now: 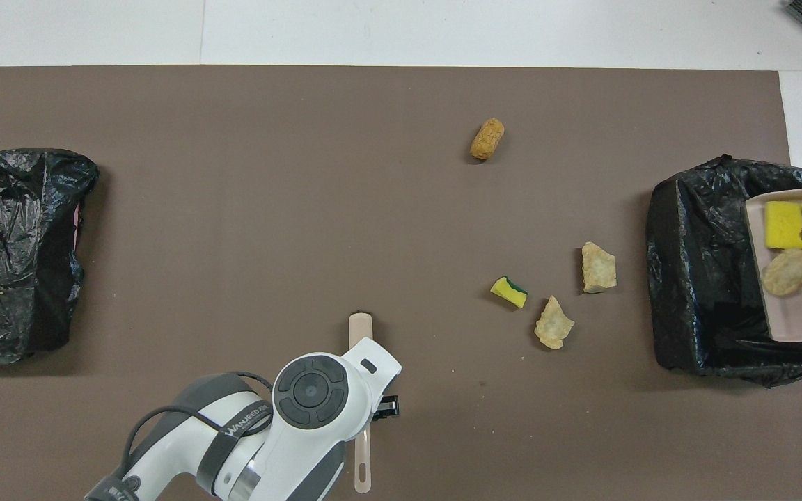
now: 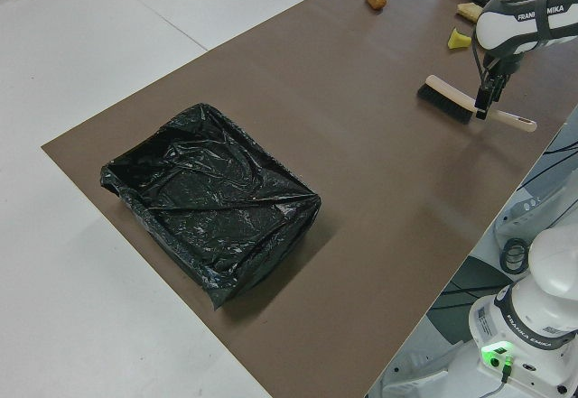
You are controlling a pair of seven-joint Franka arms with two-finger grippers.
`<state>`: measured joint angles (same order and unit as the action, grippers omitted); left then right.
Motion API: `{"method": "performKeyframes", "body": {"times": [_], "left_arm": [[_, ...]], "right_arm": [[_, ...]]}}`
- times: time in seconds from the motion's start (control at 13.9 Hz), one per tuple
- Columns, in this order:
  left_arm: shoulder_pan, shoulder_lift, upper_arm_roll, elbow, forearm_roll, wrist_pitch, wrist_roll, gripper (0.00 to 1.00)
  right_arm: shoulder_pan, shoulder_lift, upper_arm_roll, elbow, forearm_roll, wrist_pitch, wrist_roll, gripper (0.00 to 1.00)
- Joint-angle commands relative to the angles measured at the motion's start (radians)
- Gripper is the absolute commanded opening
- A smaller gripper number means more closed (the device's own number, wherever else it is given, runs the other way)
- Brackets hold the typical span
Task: Sweep and dump trash in bin
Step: 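Tip the dustpan into the bag while the left gripper sets down the brush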
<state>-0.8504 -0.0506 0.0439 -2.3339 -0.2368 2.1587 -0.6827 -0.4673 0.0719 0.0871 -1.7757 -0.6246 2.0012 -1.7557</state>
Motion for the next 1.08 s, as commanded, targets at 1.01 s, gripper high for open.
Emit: {"method": "performKeyframes", "body": {"times": [1.01], "left_arm": [[0.608,-0.012,0.01,0.093,0.186,0.01,0.538,1.0]], "right_arm": [[0.272,-0.284,0.016,-0.327,-0.561,-0.057,0.397,0.0]]}}
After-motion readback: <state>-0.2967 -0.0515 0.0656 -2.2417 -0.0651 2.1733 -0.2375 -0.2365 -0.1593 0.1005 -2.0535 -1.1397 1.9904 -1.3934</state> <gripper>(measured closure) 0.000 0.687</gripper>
